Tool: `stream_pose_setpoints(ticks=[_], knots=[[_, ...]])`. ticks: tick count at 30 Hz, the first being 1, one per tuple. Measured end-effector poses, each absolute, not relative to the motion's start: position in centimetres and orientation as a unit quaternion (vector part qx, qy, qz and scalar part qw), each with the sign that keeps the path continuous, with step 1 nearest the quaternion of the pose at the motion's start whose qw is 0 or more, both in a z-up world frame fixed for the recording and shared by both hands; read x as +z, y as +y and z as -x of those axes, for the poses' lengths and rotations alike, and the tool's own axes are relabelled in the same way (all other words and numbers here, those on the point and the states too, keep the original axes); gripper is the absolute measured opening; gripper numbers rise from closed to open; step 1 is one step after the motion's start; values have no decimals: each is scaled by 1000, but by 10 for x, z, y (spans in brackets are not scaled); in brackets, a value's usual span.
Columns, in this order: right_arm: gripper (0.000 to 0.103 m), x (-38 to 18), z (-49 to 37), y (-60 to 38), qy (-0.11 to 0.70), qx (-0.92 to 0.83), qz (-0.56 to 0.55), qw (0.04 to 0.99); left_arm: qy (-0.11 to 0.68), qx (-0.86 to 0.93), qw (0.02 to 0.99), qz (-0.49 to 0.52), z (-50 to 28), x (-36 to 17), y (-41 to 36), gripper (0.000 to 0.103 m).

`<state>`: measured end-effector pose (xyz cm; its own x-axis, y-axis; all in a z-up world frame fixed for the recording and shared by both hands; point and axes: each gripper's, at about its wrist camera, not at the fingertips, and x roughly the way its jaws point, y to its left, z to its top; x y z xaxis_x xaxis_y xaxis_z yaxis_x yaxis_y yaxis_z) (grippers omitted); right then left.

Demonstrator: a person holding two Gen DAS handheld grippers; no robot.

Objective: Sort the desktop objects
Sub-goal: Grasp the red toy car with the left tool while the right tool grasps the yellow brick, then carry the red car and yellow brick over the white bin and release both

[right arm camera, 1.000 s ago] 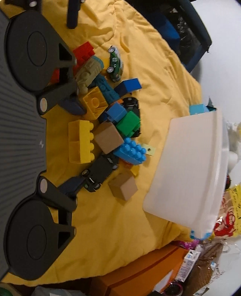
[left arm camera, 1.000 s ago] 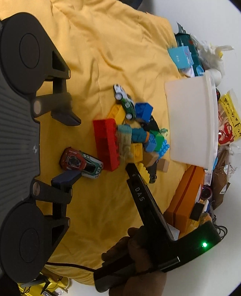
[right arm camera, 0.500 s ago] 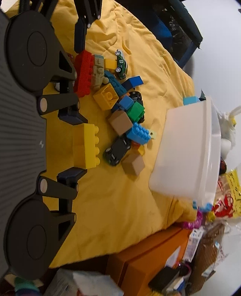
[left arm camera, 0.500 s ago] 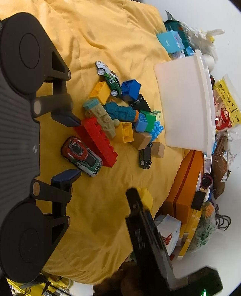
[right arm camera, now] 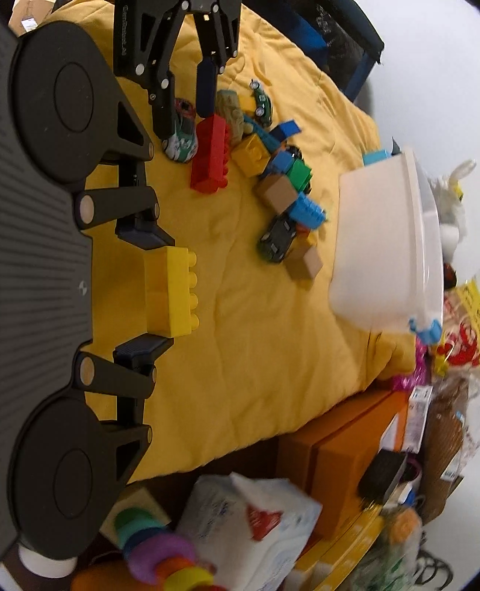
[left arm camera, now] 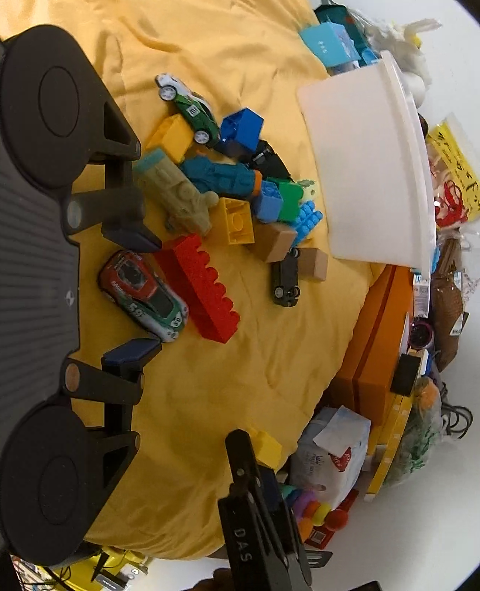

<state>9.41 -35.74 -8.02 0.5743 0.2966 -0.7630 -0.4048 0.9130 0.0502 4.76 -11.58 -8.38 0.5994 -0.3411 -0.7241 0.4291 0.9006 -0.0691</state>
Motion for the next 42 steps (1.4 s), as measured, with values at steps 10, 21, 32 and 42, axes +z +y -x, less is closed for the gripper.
stream_pose_setpoints(ticks=[10, 21, 32, 42], knots=[[53, -73, -96, -362, 407, 188, 52, 892, 378, -209, 902, -15, -52, -56, -96, 48], [53, -45, -116, -347, 372, 205, 27, 905, 323, -108, 939, 40, -81, 17, -39, 48], [53, 29, -180, -297, 291, 251, 19, 923, 293, -63, 953, 47, -177, 91, -6, 48], [53, 67, -277, -264, 332, 248, 7, 910, 360, -50, 930, 51, -272, 104, -1, 48]])
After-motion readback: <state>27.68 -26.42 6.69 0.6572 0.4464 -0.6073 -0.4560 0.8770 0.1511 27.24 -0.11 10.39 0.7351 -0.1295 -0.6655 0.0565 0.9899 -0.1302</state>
